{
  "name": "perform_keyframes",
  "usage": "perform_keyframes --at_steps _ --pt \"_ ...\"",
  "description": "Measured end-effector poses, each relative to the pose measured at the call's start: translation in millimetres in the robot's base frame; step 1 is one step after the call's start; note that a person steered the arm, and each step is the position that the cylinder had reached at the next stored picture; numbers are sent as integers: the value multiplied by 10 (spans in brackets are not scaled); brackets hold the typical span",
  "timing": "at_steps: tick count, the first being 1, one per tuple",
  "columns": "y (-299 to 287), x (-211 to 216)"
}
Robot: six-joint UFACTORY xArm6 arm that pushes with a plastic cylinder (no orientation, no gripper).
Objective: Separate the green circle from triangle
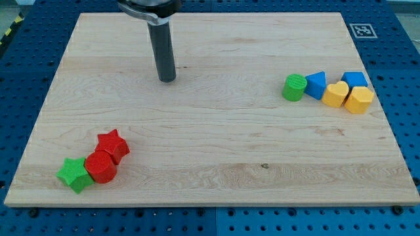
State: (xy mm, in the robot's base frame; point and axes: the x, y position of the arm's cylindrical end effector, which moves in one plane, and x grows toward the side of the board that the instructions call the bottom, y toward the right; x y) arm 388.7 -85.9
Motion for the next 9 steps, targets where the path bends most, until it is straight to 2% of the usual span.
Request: perform_keyframes --at_steps 2,3,4,5,6,7,8,9 --pt "0 -10" --pt "217 -241" --pt "871 -592" --pt "1054 -353" --pt "1059 118" --pt "1356 569" --pt "1932 923" --pt "2549 868"
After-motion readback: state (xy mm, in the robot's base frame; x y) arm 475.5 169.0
